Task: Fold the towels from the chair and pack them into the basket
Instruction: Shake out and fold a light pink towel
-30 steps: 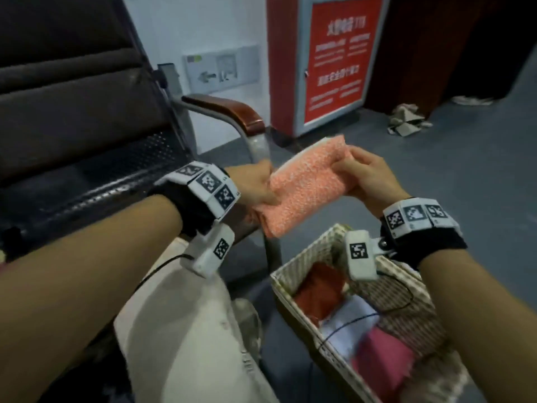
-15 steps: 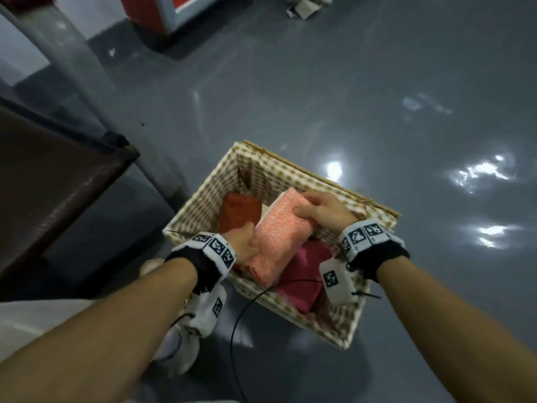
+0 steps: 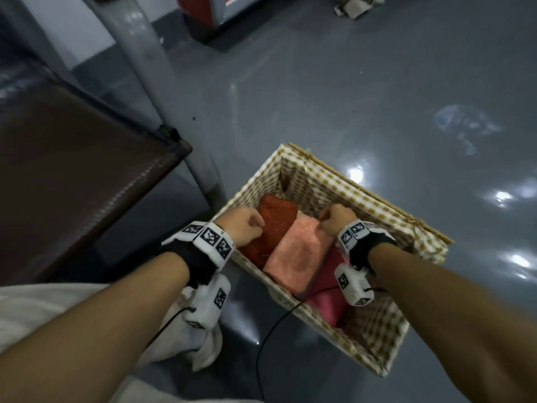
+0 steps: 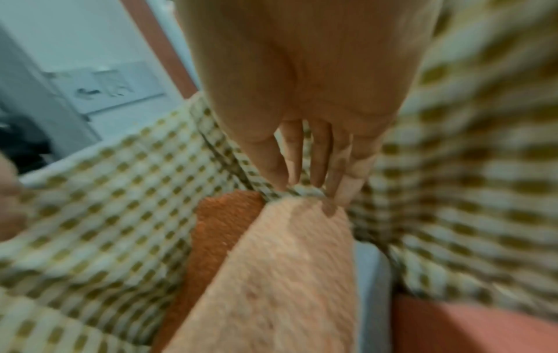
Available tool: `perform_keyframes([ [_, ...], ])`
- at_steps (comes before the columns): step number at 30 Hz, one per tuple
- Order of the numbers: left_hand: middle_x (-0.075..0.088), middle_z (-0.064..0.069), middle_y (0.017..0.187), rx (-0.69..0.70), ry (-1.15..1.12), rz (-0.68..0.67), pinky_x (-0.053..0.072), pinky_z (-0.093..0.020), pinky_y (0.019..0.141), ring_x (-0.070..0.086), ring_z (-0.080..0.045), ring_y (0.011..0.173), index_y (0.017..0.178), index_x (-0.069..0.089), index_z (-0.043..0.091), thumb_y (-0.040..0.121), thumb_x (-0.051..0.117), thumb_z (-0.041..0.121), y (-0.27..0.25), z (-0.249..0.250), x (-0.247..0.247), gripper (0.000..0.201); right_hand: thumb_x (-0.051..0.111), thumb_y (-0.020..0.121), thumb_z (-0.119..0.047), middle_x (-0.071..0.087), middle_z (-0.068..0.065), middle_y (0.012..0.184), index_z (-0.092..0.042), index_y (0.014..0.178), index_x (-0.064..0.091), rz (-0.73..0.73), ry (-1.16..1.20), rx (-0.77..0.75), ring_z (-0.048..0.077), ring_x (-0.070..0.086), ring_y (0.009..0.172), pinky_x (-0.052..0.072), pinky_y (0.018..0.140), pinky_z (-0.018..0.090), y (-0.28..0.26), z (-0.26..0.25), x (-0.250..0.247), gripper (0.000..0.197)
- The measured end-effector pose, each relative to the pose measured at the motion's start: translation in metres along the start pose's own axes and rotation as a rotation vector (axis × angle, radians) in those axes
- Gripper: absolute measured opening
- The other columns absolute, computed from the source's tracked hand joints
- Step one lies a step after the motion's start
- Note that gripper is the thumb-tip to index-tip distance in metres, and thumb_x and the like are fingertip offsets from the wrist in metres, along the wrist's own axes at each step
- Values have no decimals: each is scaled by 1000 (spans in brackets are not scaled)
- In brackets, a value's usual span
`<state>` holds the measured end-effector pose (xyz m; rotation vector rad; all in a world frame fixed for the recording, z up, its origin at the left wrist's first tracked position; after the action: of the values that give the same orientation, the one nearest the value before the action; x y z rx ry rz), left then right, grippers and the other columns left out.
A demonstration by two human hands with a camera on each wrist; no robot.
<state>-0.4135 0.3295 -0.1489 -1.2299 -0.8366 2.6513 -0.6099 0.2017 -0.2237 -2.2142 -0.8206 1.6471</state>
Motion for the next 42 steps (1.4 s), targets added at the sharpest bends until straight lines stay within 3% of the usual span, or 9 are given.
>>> perform_keyframes([
  [7,71,-3,100,-9,-95,309,47,-27,87,63,-17,99,97,70,18,84,63,23,-73,-7,-109,15,63,84,-20,71,5,99,-16,95,71,123,-117,-483,22,64,95,47,78,25,-50,-147,-67,15],
  [11,68,4,78,-60,-160,560,46,-26,74,61,-15,80,76,69,21,79,67,30,-146,-27,-182,10,63,87,-19,70,7,106,-15,101,70,90,-181,-753,24,63,102,45,84,26,-102,-261,-98,17],
  [20,69,6,82,-125,-243,975,50,-31,73,64,-12,77,83,67,22,85,65,29,-338,-148,-288,7,58,87,-17,69,3,102,-20,96,69,141,-453,-1204,22,63,95,49,81,28,-235,-500,-96,15],
  [24,69,5,84,-301,-239,1003,50,-34,81,64,-13,83,83,66,24,84,66,25,-398,-237,-272,2,59,89,-20,69,1,102,-22,97,69,37,-513,-1334,18,62,93,51,84,31,-277,-571,-39,14],
  [28,66,1,85,-466,-209,933,46,-24,77,61,-14,84,86,64,20,82,64,12,-437,-318,-233,9,62,87,-25,70,0,98,-22,96,70,-92,-553,-1421,15,61,89,43,75,23,-301,-611,40,12],
  [30,65,-2,92,-551,-188,865,41,-20,73,59,-16,88,96,65,15,83,63,11,-455,-352,-213,13,63,86,-25,71,0,97,-21,95,71,-155,-566,-1464,15,63,91,42,75,21,-311,-625,81,13],
  [32,64,-7,109,-625,-161,830,40,-21,81,58,-19,100,111,62,10,85,63,14,-470,-382,-194,27,64,86,-28,71,-1,97,-19,95,71,-227,-577,-1497,14,63,92,41,76,20,-318,-636,121,15],
  [37,49,-12,127,-809,-83,622,35,-27,96,48,-26,118,135,47,18,86,62,28,-494,-434,-163,52,66,84,-39,70,4,95,-14,95,69,-340,-635,-1476,20,63,90,50,77,30,-321,-651,214,27],
  [42,48,-12,128,-818,-155,637,40,-30,99,51,-24,117,134,45,13,86,64,28,-500,-454,-162,54,69,80,-41,66,11,89,-10,83,60,-319,-677,-1449,25,58,83,47,75,34,-319,-655,266,32],
])
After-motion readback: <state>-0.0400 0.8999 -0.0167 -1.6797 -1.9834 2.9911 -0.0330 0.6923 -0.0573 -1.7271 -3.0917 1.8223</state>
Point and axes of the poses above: each hand's wrist, its own y-axis towards the middle knuckle, its own x-axis out of the palm, z = x × y, the point moved 2 cm from there along y, towards the middle knuckle
